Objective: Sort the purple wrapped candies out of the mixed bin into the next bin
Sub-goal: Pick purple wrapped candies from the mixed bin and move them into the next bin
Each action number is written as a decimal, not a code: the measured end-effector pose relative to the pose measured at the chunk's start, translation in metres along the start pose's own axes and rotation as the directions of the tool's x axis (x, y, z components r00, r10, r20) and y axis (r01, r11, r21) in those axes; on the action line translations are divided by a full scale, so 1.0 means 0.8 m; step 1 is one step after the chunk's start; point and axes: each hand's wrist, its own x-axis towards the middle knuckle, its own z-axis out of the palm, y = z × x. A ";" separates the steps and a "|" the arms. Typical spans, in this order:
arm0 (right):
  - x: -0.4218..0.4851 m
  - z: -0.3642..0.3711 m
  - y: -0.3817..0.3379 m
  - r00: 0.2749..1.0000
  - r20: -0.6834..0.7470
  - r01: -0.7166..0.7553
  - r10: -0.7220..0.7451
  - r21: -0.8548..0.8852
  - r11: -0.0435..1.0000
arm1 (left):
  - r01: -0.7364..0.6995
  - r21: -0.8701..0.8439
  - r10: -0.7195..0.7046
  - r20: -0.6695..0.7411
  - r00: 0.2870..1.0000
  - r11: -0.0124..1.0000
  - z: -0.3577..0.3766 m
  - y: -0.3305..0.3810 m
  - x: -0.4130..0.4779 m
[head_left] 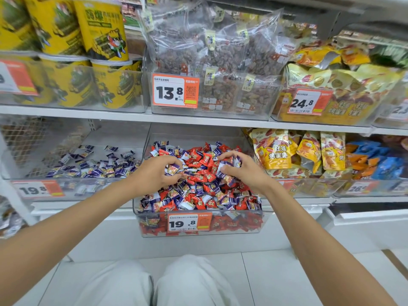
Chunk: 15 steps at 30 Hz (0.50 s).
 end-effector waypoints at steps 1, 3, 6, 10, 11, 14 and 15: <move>-0.001 0.000 -0.005 0.999 -0.032 0.020 -0.019 0.002 1.000 | -0.003 -0.024 0.003 -0.015 1.000 1.000 0.001 0.000 0.002; -0.003 0.002 -0.017 0.995 -0.071 0.062 -0.065 -0.046 0.997 | -0.012 -0.067 0.009 -0.044 0.999 0.998 0.003 0.000 0.005; -0.003 0.010 -0.023 0.993 -0.021 0.109 -0.116 -0.192 0.975 | -0.025 -0.133 0.016 -0.074 0.997 0.991 0.001 0.002 0.005; -0.006 0.020 -0.025 0.995 0.015 0.097 -0.096 -0.208 0.973 | -0.048 -0.130 0.035 -0.104 0.994 0.990 -0.005 -0.002 -0.002; -0.007 0.021 -0.025 0.997 0.000 0.077 -0.078 -0.185 0.980 | -0.043 -0.142 0.029 -0.100 0.995 0.989 -0.007 -0.002 -0.004; -0.009 0.023 -0.029 0.998 -0.058 0.020 -0.026 -0.103 0.994 | -0.047 -0.163 0.029 -0.113 0.993 0.986 -0.014 -0.001 -0.009; -0.008 0.024 -0.028 0.997 -0.068 0.014 -0.021 -0.097 0.995 | -0.045 -0.173 0.024 -0.122 0.992 0.984 -0.017 -0.001 -0.011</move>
